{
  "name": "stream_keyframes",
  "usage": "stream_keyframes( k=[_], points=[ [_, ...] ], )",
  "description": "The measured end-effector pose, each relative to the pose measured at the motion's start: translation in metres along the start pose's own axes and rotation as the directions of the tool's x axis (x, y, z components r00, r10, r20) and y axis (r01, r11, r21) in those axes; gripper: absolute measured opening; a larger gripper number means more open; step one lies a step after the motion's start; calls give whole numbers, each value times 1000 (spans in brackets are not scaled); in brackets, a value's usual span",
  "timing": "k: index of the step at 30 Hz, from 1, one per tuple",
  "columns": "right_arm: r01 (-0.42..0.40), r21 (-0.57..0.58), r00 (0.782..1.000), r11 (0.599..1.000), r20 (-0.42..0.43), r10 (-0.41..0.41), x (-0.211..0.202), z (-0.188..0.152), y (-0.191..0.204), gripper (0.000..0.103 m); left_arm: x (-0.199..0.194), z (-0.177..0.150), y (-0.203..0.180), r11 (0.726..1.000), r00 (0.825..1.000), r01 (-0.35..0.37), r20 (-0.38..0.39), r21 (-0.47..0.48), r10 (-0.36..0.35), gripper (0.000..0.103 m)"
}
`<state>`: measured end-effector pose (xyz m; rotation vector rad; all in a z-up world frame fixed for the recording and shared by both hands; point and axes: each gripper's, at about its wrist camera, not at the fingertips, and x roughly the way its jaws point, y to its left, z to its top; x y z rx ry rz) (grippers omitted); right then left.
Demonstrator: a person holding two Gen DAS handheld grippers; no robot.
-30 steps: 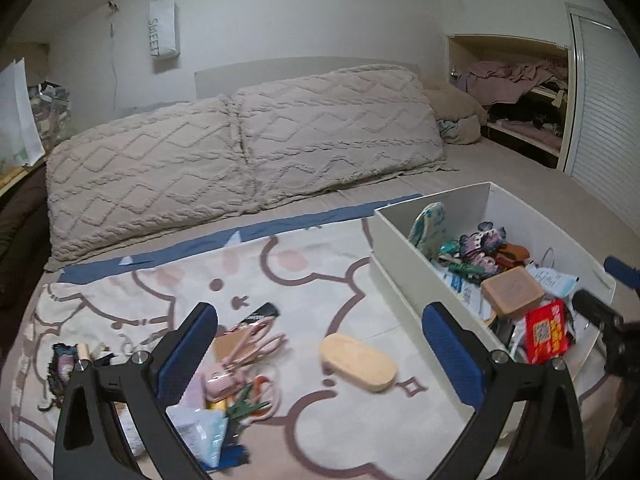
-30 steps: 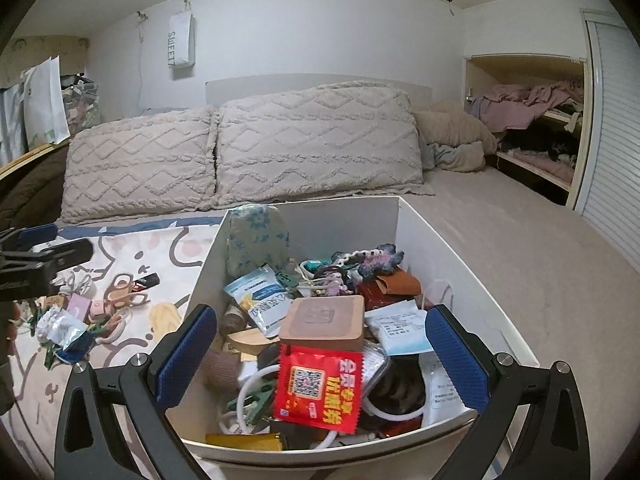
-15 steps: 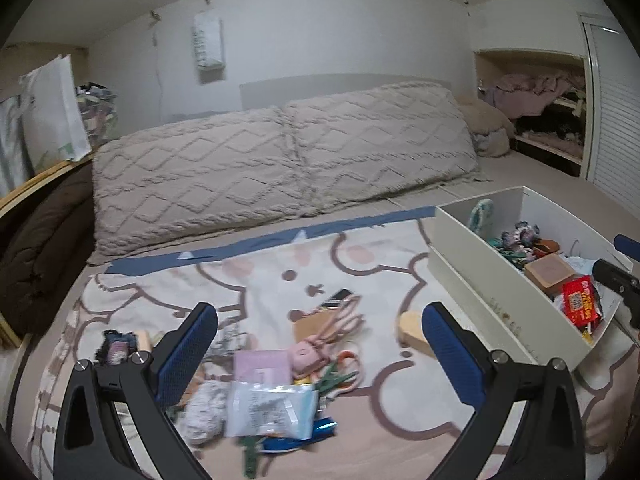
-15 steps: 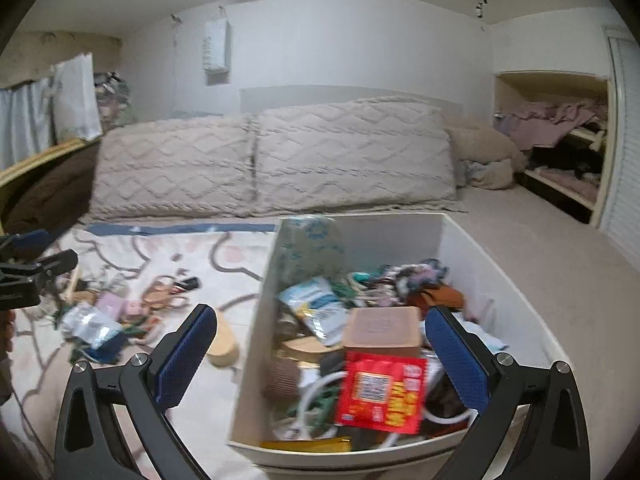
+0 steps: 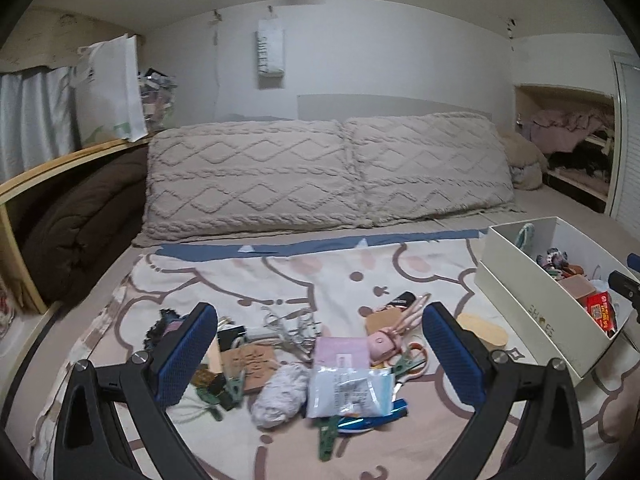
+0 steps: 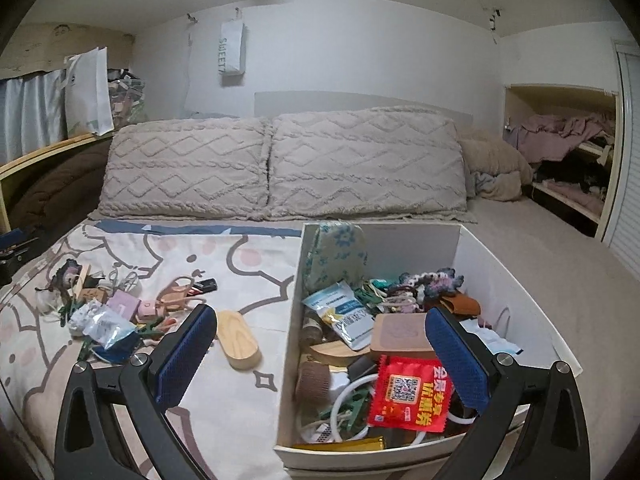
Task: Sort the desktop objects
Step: 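Withdraw both open grippers from the shoebox back over the item pile, then lower the left gripper onto a green clothespin while the right gripper approaches the wooden oval block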
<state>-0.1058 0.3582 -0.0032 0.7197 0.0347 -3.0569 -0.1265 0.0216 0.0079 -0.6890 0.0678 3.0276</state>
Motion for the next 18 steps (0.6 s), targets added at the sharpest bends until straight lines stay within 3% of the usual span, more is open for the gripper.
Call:
stream_keyframes(
  k=[18],
  points=[
    [-71,-47,994,996,80,74,-17,9,42,103,-10,-9,27,999,1000,21,15,-40,-21,103]
  ],
)
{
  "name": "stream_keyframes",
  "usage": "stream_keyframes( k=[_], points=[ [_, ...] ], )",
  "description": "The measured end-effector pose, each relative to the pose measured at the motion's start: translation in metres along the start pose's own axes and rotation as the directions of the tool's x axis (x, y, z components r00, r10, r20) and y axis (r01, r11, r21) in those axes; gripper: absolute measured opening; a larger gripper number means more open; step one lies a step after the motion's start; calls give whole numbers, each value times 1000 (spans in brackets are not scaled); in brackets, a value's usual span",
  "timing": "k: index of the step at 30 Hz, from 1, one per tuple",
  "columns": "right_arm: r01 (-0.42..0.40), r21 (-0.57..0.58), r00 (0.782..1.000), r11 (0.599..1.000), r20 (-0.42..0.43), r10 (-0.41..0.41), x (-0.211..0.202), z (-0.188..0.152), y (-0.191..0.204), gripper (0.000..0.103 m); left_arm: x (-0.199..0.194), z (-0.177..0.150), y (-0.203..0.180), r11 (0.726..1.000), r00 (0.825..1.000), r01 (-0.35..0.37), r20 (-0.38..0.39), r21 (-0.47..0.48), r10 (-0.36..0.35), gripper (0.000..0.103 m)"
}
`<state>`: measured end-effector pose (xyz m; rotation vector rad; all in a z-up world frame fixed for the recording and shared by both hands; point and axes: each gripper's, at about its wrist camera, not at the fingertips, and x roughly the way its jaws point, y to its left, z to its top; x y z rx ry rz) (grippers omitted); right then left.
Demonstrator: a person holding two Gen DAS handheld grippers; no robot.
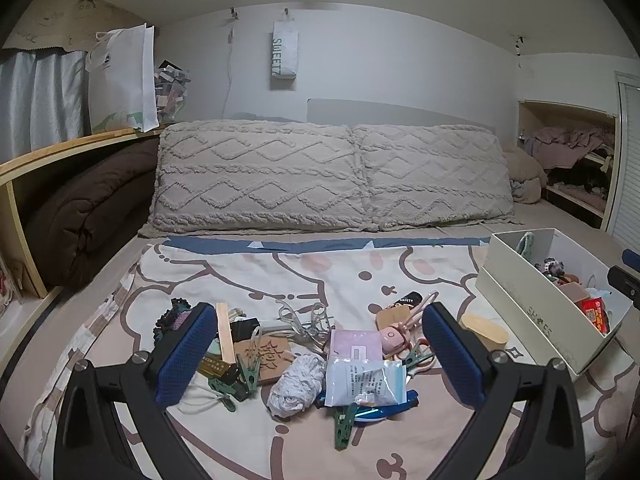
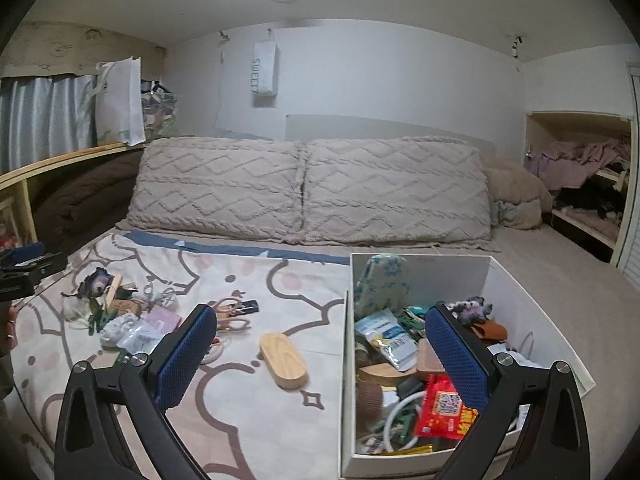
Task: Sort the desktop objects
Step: 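Lower the left gripper onto a green clothespin while the right gripper approaches the wooden oval block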
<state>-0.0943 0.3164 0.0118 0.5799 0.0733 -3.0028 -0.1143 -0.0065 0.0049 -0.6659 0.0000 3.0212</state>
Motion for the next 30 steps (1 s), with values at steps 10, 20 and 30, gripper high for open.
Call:
stream_keyframes(
  k=[10,20,30],
  points=[
    [-71,15,997,997,45,70,-2,-1,21,103,2,-6,-4,1000,1000,-4,-17,12,4,103],
    [-138,-103,987,985,-93,129,35,-26,69,103,22,-25,-8,999,995,5,-104,48,0,103],
    [-125,-229,968,965,-242,68,83,-69,95,103,51,-51,-5,998,967,64,-248,8,-60,92]
  ],
)
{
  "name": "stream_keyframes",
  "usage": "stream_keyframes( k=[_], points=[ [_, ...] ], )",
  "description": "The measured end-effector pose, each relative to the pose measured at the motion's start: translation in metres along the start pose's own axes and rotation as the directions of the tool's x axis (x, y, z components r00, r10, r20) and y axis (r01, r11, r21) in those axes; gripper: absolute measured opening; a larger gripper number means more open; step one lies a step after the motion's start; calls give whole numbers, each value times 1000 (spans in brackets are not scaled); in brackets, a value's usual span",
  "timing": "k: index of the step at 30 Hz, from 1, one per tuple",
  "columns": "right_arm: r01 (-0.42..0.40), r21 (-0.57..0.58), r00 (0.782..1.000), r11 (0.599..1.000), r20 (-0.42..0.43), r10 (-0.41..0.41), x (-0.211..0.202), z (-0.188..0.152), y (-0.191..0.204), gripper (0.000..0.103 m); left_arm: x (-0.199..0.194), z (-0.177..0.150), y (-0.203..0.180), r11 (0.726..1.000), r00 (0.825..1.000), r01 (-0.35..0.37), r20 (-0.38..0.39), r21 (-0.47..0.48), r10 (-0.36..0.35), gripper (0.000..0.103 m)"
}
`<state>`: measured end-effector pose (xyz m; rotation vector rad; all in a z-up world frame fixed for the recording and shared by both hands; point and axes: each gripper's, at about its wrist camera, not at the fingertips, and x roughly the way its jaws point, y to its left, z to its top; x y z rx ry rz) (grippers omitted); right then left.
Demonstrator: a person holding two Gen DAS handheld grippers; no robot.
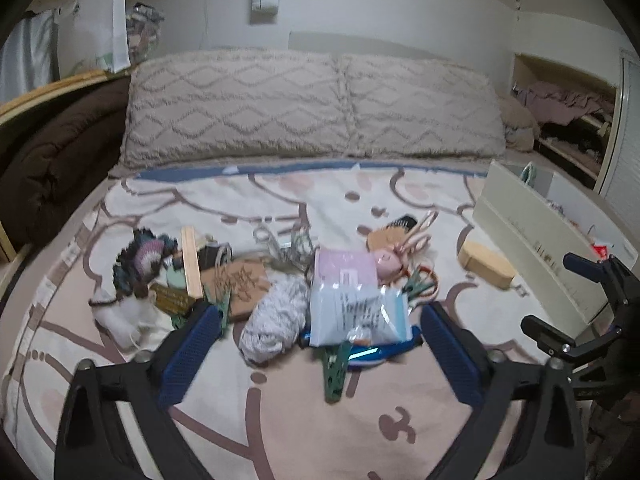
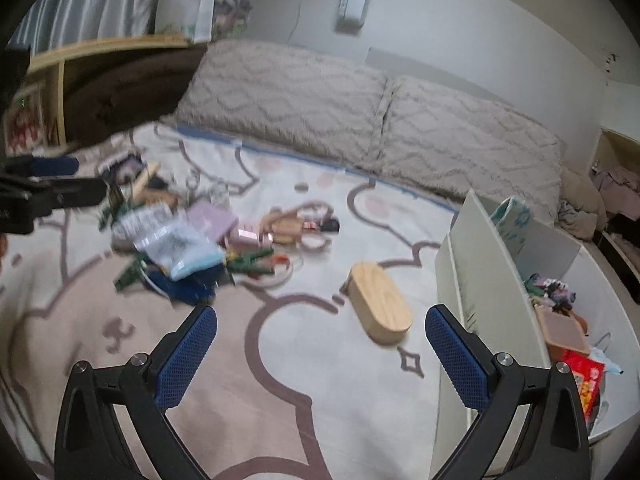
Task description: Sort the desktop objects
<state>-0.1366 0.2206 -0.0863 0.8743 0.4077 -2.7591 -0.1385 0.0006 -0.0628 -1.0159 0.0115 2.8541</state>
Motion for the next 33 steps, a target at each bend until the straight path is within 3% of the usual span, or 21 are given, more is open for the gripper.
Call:
stream_keyframes(
  k=[6,8,12,19,25,33],
  points=[
    [6,-15,999,1000,-46,-7,16,-10,0,103,21,-14,0,1000,996,16,-84,-5,-16,76],
    [5,-12,998,1000,-55,-6,18,-12,-1,103,30,-20,1,999,992,29,-120,-20,-32,64],
    [8,-3,997,1000,-70,-8,23,-14,-4,103,47,-32,5,995,976,66,-201,-70,-79,47],
    [4,34,996,999,-87,-1,28,-16,-13,103,70,-46,1,993,950,93,-291,-74,-111,21],
    [8,60,993,998,-115,-1,39,-17,-24,103,71,-48,3,992,950,100,-288,-81,-119,17],
    [48,11,988,999,-145,-46,54,-17,-19,103,51,-60,8,986,949,127,-275,-111,-153,17]
  ],
)
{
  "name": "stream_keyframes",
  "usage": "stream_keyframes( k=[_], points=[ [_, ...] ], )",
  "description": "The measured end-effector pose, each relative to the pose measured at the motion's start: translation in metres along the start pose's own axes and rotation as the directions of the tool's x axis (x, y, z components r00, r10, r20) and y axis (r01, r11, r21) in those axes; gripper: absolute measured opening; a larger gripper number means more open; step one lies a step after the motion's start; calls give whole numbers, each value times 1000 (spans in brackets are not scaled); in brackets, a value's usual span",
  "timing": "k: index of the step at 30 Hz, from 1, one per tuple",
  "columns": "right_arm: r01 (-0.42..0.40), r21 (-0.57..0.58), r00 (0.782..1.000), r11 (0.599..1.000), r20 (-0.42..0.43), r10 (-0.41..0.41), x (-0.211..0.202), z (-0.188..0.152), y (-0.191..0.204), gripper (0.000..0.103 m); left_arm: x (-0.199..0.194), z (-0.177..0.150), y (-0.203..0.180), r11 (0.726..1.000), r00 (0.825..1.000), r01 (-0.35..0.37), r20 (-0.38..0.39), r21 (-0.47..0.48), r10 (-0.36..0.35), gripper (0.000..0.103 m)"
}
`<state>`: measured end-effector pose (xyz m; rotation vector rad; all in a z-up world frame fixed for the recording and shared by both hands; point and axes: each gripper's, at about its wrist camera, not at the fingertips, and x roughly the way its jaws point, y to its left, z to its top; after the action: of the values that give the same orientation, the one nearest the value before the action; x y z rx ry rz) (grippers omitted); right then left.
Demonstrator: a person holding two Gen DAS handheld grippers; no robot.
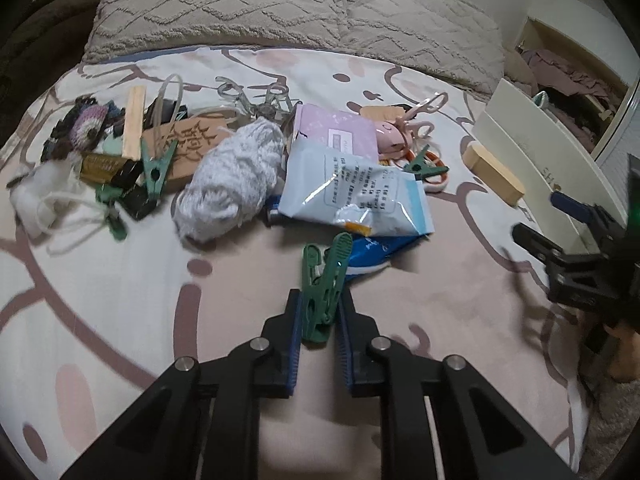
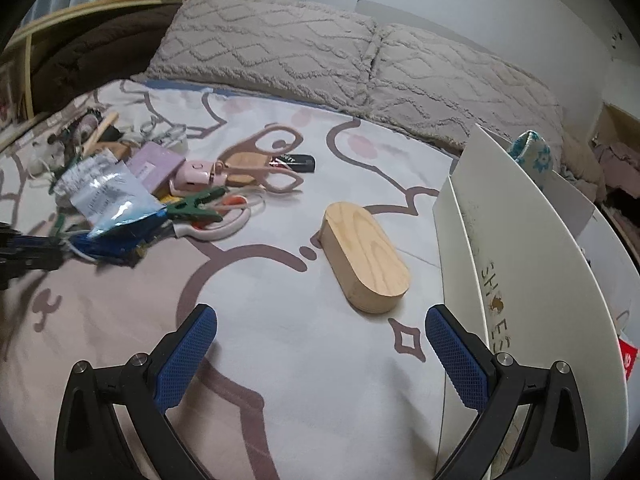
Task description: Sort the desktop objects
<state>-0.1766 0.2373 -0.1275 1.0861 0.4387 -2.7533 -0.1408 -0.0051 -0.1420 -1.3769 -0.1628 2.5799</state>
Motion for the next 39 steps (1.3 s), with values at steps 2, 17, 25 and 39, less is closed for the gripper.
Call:
stream_keyframes(
  k=[2,17,25,39],
  points=[
    [20,-16,1000,1000,6,-20,1,2,2,103,-6,-6,0,1000,1000,11,3,-7,-11,17],
    [187,-154,981,970,-24,-193,30,27,4,103,-39,-25,-12,989,988,149,47,10,-149,12],
    [146,-197,980,969,-102,-169,50,59,-11,103,-56,-16,9,980,975,197,111,-40,-191,1],
    [-55,-79,966,995,-258,33,81,47,-26,70,-64,-8,39,975,972,187,163,-121,-166,1]
  ],
)
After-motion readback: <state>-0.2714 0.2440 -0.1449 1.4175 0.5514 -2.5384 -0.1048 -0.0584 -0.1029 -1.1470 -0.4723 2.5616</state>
